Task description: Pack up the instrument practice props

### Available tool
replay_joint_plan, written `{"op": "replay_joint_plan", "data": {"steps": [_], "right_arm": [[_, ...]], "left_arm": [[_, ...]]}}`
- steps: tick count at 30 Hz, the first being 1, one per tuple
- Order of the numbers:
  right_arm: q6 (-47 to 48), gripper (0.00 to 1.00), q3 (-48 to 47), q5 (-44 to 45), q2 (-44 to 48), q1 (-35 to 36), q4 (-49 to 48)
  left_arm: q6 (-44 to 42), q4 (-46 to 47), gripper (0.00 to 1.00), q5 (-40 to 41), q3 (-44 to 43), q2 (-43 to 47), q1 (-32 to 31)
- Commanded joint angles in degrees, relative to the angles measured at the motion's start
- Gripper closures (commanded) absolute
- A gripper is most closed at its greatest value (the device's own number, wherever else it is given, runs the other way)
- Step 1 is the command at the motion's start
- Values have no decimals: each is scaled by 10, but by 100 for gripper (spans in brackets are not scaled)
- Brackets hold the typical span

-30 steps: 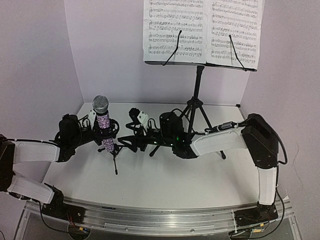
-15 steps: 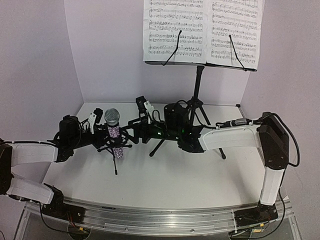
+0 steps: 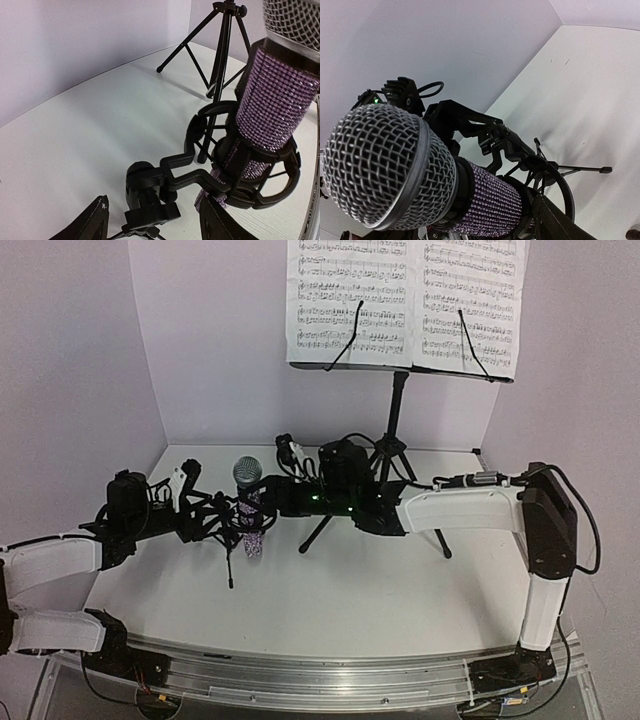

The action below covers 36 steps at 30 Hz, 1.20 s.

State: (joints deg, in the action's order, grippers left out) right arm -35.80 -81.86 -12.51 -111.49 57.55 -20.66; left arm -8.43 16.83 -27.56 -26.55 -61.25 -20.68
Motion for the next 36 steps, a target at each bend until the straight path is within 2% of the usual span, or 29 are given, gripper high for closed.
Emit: {"op": "replay_joint_plan", "data": {"steps": [1, 5, 13, 21, 27, 29, 32, 36], "right_arm": [[65, 24, -64, 15, -13, 2, 48], [150, 24, -113, 21, -27, 2, 107], [265, 36, -143, 47, -44, 3, 117], [290, 75, -200, 33, -72, 8, 125], [339, 91, -248, 9, -86, 12, 134], [353, 94, -260, -2, -87, 12, 135], [386, 99, -282, -16, -90, 12, 135], [412, 100, -318, -30, -103, 12, 142]], "left_arm": [[-77, -53, 34, -49, -8, 28, -2], [-91, -79, 34, -66, -27, 28, 0], [-125, -89, 38, -65, -67, 20, 13], [-144, -106, 39, -109, -93, -5, 42], [-197, -150, 39, -151, -149, -40, 49], [-213, -183, 42, -167, -167, -56, 55], [-250, -245, 52, -198, -188, -72, 64], [-278, -274, 61, -215, -196, -76, 66]]}}
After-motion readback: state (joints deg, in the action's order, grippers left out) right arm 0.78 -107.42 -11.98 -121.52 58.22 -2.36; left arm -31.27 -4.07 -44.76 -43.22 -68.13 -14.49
